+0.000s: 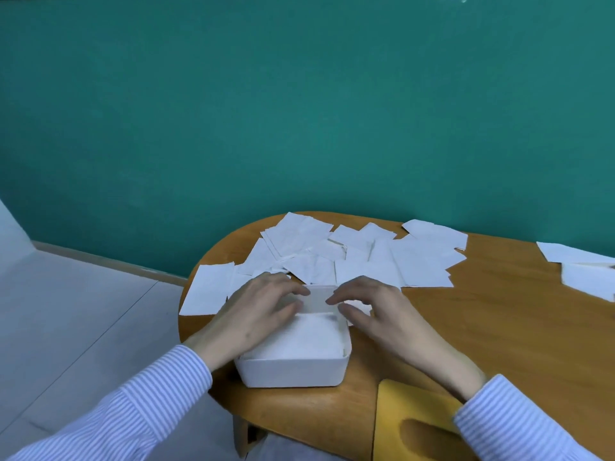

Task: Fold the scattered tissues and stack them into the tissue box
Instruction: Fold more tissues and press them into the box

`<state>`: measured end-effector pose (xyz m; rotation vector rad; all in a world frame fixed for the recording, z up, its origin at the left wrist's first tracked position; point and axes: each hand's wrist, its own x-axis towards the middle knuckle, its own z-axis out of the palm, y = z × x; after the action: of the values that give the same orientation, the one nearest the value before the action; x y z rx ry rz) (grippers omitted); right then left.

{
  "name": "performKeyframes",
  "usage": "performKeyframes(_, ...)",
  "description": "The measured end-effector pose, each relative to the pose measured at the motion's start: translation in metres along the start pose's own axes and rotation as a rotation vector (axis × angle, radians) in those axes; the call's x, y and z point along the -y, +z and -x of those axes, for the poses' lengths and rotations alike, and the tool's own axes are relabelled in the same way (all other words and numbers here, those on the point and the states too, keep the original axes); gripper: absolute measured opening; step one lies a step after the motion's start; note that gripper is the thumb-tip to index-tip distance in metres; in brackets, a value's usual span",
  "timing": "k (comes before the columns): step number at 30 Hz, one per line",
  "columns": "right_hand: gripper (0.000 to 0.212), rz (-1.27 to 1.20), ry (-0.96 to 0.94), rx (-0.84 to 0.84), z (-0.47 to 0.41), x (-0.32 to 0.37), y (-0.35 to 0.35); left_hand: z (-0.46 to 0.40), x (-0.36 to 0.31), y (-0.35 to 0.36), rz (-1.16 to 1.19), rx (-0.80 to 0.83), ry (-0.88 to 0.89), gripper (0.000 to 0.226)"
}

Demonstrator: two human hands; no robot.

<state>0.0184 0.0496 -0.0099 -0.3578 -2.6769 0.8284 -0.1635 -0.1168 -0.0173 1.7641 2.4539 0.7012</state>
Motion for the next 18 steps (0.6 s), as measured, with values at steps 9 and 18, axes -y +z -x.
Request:
performKeyframes(9,0.027,0.049,0.237,-0.056,-0.002,-0.070,-0.017,-0.057,-0.038,0.027,-0.022,0.029,0.072,0.028)
performKeyframes(18,0.012,-0.047,0.265,-0.113,-0.039,-0.076,0.013,-0.080,-0.029,0.036,-0.022,0.021,-0.026,0.028)
